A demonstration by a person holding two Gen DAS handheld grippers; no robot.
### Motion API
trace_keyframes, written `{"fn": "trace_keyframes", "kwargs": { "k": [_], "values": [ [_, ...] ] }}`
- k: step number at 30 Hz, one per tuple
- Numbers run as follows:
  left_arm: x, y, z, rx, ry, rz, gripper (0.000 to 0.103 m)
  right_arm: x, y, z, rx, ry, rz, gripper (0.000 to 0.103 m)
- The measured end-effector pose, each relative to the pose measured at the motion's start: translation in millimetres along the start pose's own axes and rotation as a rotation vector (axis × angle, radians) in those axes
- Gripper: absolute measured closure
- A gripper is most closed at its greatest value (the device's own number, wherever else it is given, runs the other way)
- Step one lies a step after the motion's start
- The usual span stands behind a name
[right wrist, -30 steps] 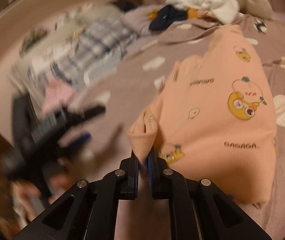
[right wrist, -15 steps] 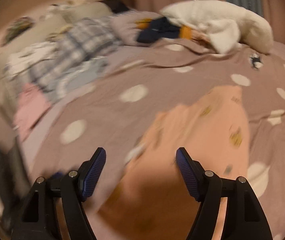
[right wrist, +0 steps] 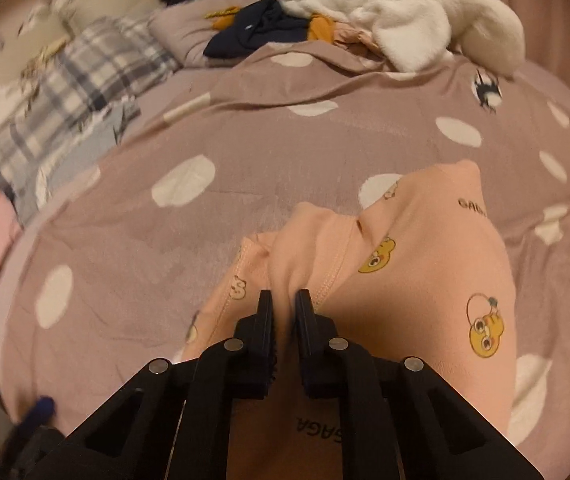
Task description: Fold small clothes
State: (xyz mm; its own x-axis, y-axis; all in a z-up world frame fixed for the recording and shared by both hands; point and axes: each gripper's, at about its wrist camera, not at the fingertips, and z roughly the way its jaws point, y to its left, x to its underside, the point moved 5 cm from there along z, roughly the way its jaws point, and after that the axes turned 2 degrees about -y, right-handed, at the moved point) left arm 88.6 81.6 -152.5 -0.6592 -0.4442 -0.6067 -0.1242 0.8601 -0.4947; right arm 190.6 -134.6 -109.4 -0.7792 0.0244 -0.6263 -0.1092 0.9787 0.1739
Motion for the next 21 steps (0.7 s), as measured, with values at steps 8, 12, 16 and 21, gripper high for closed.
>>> {"fn": "trace_keyframes", "kwargs": {
  "k": [8, 12, 16, 21],
  "values": [
    [1, 2, 1, 0.002, 0.003, -0.007, 0.000, -2, -6, -16, -0.196, -0.035, 0.168, 0.096],
    [0, 4, 0, 0.010, 0.003, -0.026, 0.000, -10, 3, -26, -0.267, -0.058, 0.182, 0.096],
    [0, 4, 0, 0.008, 0.003, -0.026, 0.000, -10, 18, -33, -0.289, -0.056, 0.134, 0.096],
    [-1, 3, 0, 0.003, 0.001, -0.024, 0.000, 5, 31, -14, -0.257, 0.036, 0.060, 0.096]
  ]
}}
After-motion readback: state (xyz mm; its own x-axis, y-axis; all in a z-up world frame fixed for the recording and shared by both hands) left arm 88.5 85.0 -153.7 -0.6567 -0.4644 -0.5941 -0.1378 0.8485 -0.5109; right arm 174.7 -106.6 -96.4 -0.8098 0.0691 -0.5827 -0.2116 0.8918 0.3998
